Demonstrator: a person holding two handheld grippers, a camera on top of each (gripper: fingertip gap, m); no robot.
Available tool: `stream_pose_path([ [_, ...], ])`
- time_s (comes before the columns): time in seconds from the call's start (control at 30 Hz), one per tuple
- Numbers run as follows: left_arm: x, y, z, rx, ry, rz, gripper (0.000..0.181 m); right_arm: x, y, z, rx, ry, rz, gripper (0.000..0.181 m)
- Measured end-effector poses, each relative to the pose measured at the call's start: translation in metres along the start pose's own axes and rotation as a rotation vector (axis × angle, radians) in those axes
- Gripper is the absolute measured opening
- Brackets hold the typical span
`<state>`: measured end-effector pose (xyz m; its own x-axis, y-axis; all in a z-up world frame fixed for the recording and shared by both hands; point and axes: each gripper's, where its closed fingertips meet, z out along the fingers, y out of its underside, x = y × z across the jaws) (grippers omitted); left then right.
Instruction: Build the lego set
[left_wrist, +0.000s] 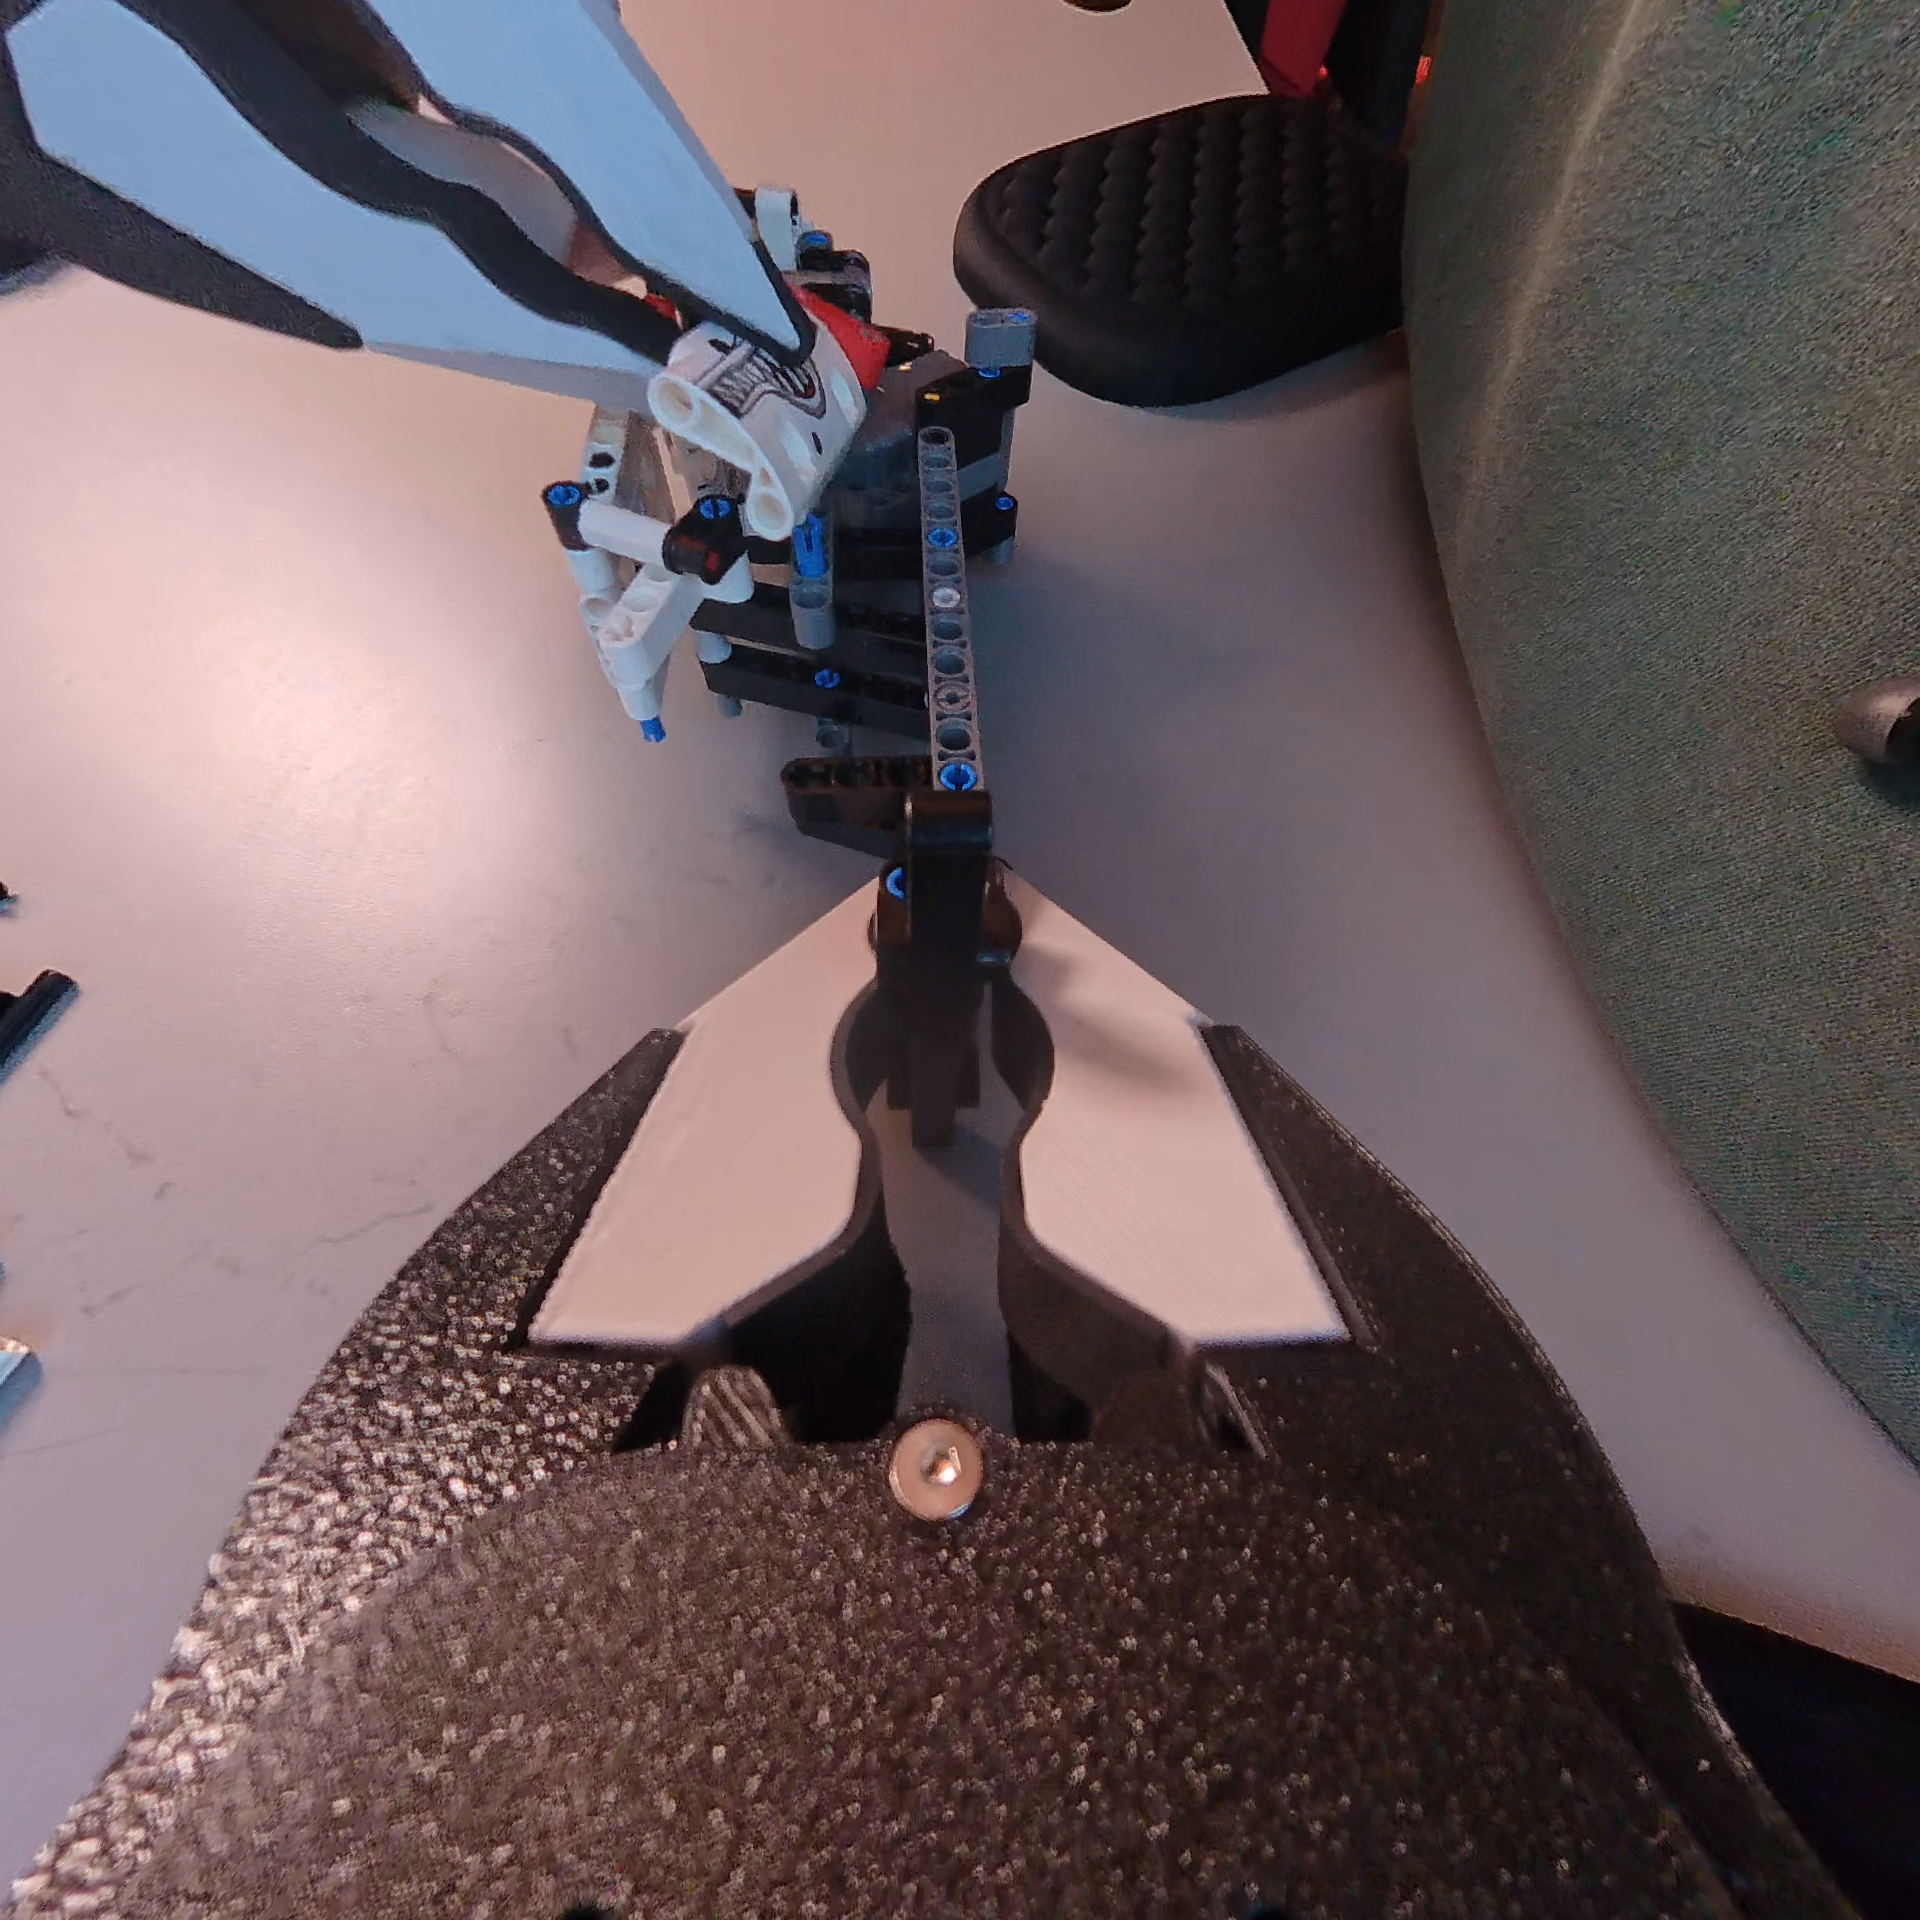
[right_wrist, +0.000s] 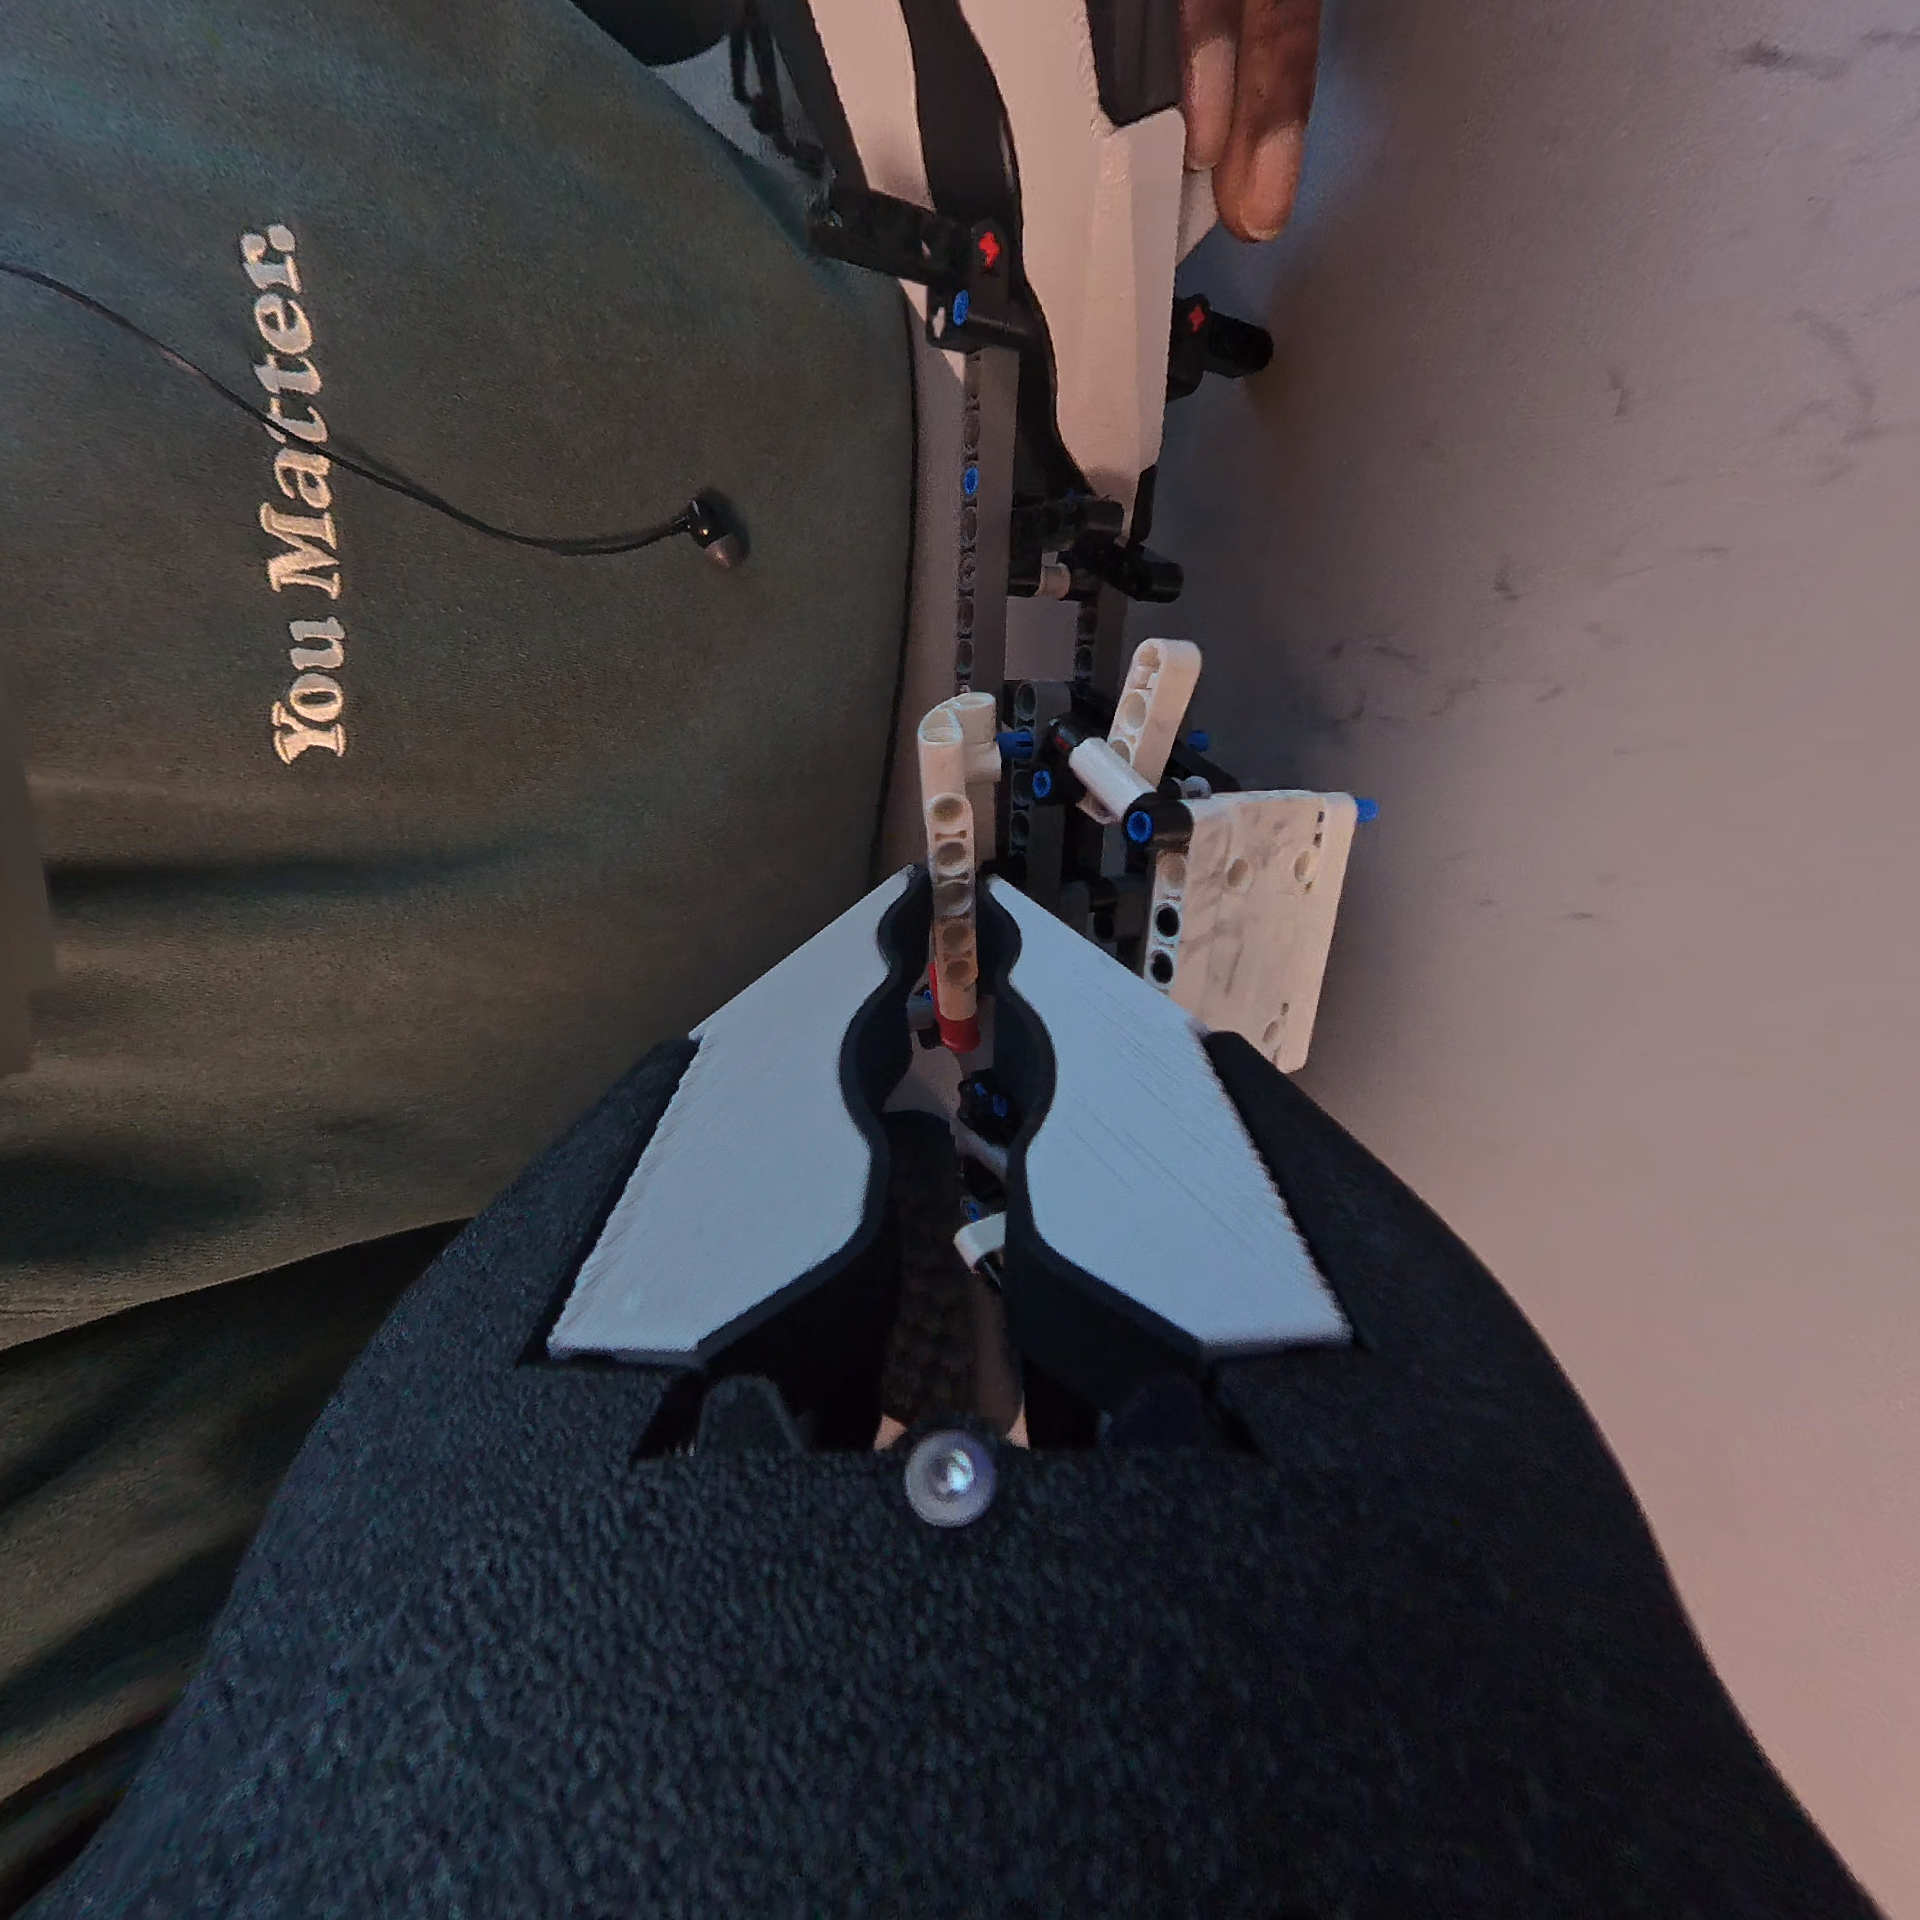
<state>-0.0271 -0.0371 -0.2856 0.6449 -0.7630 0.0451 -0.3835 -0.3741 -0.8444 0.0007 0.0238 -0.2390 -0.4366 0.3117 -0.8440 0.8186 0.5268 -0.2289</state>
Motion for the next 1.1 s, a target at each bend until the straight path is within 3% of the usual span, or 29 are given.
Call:
stream_pose_path([
  [0.1,-0.004,0.001,-0.002,0.0,-0.024,-0.005,0.01,-0.019,-0.014,-0.013,0.105,-0.017,-0.082,0.007],
  [0.3,-0.015,0.005,-0.008,-0.001,-0.086,-0.021,0.011,-0.035,-0.017,-0.064,0.299,0.131,-0.184,0.007],
  [0.4,-0.019,0.006,-0.011,-0.003,-0.105,-0.022,0.011,-0.017,-0.001,-0.098,0.394,0.297,-0.146,0.007],
  [0.53,-0.024,0.006,-0.012,0.0,-0.132,-0.026,0.011,0.045,0.049,-0.131,0.38,0.658,-0.025,0.007],
  [0.67,-0.027,0.006,-0.012,0.001,-0.147,-0.038,0.011,0.094,0.091,-0.122,0.223,0.952,-0.005,0.007],
  [0.83,-0.031,0.006,-0.013,0.002,-0.171,-0.056,0.012,0.111,0.107,-0.1,0.025,1.15,-0.106,0.007],
  [0.93,-0.032,0.006,-0.013,0.002,-0.183,-0.061,0.012,0.111,0.107,-0.1,-0.024,1.203,-0.136,0.008],
  [1.1,-0.032,0.005,-0.013,0.007,-0.194,-0.066,0.02,0.111,0.103,-0.101,0.026,1.19,-0.156,0.011],
])
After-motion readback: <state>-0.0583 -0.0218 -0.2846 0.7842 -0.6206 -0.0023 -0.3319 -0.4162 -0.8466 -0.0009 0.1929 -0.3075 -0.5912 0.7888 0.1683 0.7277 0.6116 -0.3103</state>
